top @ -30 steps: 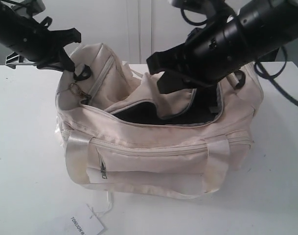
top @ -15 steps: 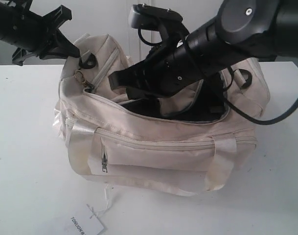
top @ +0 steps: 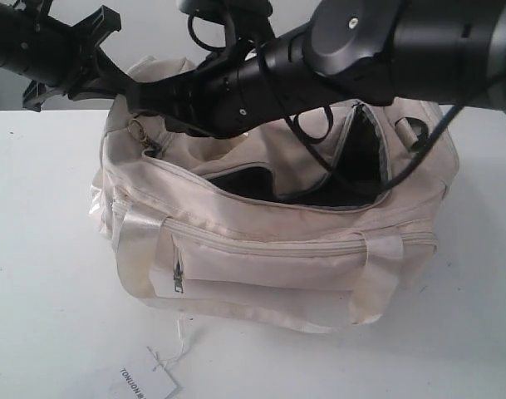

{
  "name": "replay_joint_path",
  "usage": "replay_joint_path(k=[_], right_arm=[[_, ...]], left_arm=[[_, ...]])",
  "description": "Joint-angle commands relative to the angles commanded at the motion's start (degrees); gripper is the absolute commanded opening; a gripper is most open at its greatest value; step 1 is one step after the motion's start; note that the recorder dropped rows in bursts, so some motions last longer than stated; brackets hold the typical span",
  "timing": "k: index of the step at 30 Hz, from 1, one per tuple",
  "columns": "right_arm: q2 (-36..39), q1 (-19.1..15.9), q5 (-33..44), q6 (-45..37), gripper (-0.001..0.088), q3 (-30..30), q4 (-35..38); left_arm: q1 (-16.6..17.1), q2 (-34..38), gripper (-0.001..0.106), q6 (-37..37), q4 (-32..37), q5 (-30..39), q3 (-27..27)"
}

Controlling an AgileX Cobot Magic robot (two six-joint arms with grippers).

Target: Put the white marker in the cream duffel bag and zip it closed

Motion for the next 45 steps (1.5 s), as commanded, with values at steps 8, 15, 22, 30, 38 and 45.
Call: replay_joint_path(k=[8,15,22,30,38,45], right_arm=[[5.1,1.0,2.1,0.2,0.0180,-5.8,0.0],[7.4,1.4,2.0,0.2,0.0273,-6.5,0.0],[7.8,2.0,-0.1,0.5,0.0276,-6.5,0.3],[10.2,2.7,-1.0,2.3,0.0272,-6.5,1.1],[9.5,2.7,-0.6,2.6,0.0001,-6.5,0.3],[6.8,2.6,1.7,11.5,0.0000,-6.5,-11.7]], left_arm=[[0.0,0.0,0.000,0.0,0.0,0.0,0.0],[0.0,0.0,0.000,0.0,0.0,0.1,0.0],[0.0,0.0,0.000,0.0,0.0,0.2,0.0],[0.0,0.0,0.000,1.1,0.0,0.6,0.0],[0.0,0.0,0.000,1.2,0.0,0.9,0.0],[0.0,0.0,0.000,1.2,0.2,1.1,0.0]])
